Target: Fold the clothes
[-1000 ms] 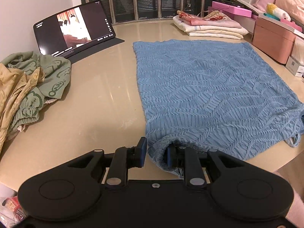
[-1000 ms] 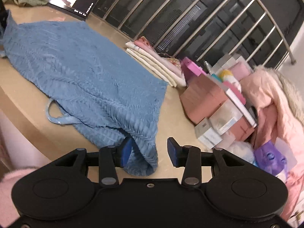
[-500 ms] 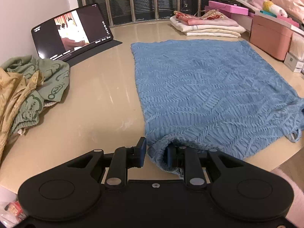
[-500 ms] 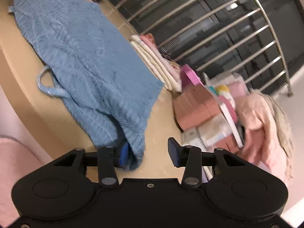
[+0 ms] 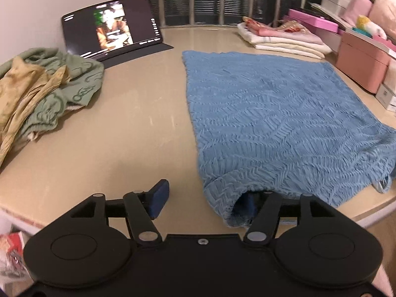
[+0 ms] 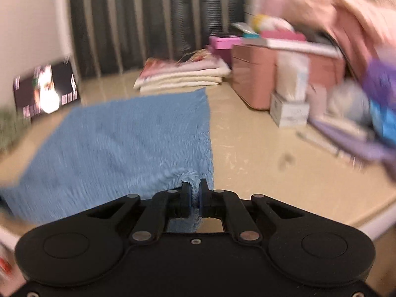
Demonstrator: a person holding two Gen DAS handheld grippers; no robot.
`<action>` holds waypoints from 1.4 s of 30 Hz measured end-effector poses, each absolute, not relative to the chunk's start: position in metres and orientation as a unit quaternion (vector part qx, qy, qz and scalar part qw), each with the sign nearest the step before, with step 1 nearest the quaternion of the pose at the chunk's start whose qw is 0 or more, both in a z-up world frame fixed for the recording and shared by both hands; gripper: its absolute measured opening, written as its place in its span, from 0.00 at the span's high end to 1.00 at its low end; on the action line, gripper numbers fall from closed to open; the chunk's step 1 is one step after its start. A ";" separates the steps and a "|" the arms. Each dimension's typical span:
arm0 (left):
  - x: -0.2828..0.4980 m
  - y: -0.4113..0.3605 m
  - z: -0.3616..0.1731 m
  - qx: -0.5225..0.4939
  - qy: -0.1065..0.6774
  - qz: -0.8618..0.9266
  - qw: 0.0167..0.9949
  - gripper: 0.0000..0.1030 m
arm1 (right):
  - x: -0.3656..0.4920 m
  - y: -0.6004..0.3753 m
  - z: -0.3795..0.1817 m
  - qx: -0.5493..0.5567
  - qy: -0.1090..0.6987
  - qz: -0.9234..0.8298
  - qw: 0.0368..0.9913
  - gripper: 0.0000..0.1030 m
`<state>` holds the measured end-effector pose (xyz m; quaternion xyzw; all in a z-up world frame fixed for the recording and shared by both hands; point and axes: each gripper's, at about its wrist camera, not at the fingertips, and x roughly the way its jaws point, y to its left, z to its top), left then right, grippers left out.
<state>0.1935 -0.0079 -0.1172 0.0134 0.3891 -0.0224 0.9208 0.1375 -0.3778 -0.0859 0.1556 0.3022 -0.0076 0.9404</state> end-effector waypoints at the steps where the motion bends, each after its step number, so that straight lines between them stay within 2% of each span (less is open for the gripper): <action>1: 0.193 -0.009 -0.117 0.003 0.391 -0.018 0.920 0.41 | 0.137 -0.384 -0.087 0.184 0.299 -0.006 0.937 0.96; 2: 0.191 -0.011 -0.117 -0.006 0.391 -0.013 0.920 0.44 | 0.136 -0.389 -0.088 0.210 0.295 -0.004 0.932 0.96; 4: 0.190 -0.015 -0.116 -0.012 0.386 -0.006 0.923 0.58 | 0.132 -0.397 -0.092 0.249 0.291 -0.002 0.924 0.96; 6: 0.191 -0.014 -0.115 -0.036 0.387 -0.008 0.921 0.84 | 0.130 -0.402 -0.095 0.274 0.289 -0.003 0.917 0.96; 8: 0.194 -0.012 -0.114 -0.070 0.393 -0.011 0.917 0.93 | 0.132 -0.406 -0.099 0.287 0.291 -0.005 0.913 0.96; 10: 0.195 -0.006 -0.114 -0.104 0.395 -0.016 0.913 0.94 | 0.132 -0.410 -0.103 0.300 0.295 -0.006 0.907 0.96; 14: 0.195 0.002 -0.102 -0.067 0.368 -0.010 0.927 0.94 | 0.132 -0.413 -0.102 0.289 0.301 -0.004 0.909 0.96; 19: 0.173 -0.001 -0.066 0.078 0.314 -0.009 0.946 0.94 | 0.125 -0.410 -0.082 0.238 0.309 0.020 0.921 0.96; 22: 0.176 -0.006 -0.053 0.153 0.318 -0.028 0.935 0.94 | 0.125 -0.410 -0.072 0.226 0.324 0.042 0.918 0.96; 26: 0.239 -0.020 -0.020 0.230 0.332 -0.050 0.913 0.94 | 0.182 -0.416 -0.050 0.263 0.372 0.100 0.885 0.96; 29: 0.331 -0.042 0.040 0.306 0.303 -0.020 0.902 0.94 | 0.269 -0.429 0.004 0.275 0.386 0.107 0.874 0.96; 33: 0.413 -0.064 0.148 0.376 0.214 0.048 0.900 0.94 | 0.349 -0.433 0.124 0.241 0.323 0.063 0.913 0.97; 37: 0.424 -0.068 0.231 0.418 0.173 0.046 0.891 0.94 | 0.374 -0.435 0.241 0.199 0.246 0.054 0.947 0.97; 42: 0.408 -0.069 0.268 0.474 0.191 0.003 0.860 0.94 | 0.381 -0.427 0.302 0.117 0.256 0.034 0.959 0.97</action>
